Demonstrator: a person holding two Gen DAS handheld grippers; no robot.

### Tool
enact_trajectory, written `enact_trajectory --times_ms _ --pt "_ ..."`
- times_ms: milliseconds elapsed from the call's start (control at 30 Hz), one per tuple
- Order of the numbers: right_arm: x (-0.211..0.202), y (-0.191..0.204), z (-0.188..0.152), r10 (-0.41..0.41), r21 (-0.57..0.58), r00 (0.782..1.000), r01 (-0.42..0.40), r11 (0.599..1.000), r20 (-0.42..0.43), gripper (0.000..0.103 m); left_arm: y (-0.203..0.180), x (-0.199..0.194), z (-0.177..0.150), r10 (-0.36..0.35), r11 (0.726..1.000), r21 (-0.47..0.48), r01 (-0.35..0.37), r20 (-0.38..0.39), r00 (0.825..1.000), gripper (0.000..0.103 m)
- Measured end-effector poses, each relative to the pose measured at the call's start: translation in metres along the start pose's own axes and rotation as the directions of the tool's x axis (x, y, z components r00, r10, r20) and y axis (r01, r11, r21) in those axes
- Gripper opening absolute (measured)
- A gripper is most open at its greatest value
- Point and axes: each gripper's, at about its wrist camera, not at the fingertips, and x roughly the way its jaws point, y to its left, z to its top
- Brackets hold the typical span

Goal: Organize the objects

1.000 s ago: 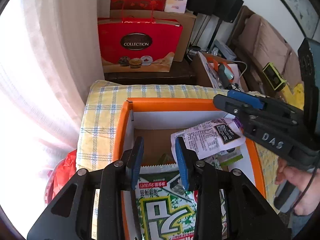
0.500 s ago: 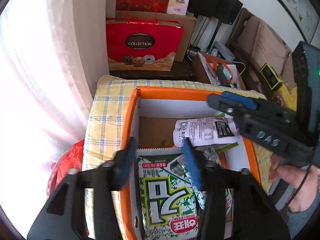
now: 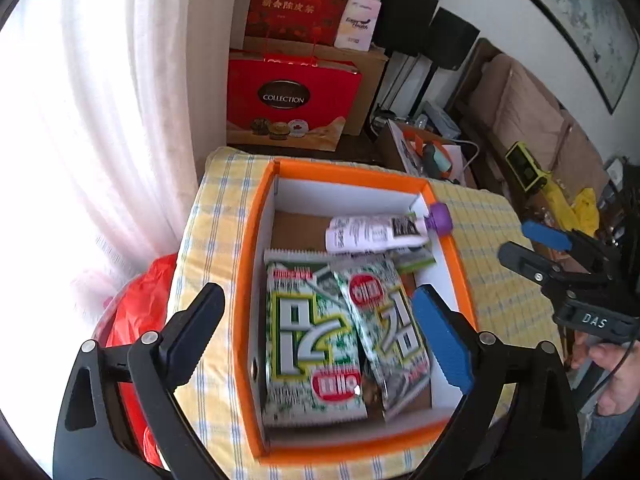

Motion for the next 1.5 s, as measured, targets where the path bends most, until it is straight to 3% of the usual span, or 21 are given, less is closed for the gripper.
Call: enact_trajectory --times_ms 267,400,800,1267,1500 --pt "-0.043 0.004 -0.041 -0.070 0.000 0.997 0.070 0.998 0.030 0.087 -0.015 -0.029 -0.036 0.039 0.999 0.025 -0.040 0.027 0.999 0.102" --pt "-0.061 0.006 -0.058 -0.086 0.040 0.995 0.084 0.996 0.057 0.102 -0.026 -0.042 -0.052 0.043 0.999 0.024 -0.044 0.042 0.998 0.103" --pt "-0.098 0.012 -0.102 -0.153 0.099 0.986 0.146 0.984 0.067 0.103 -0.047 -0.074 -0.082 0.078 0.997 -0.002 -0.078 0.094 0.993 0.103" --pt "-0.133 0.017 -0.140 -0.224 0.158 0.970 0.208 0.965 0.090 0.103 -0.083 -0.093 -0.113 0.107 0.991 0.068 -0.115 0.116 0.988 0.103" --pt "-0.151 0.017 -0.152 -0.238 0.184 0.967 0.218 0.959 0.093 0.103 -0.088 -0.104 -0.124 0.040 0.997 0.065 -0.045 0.087 0.995 0.103"
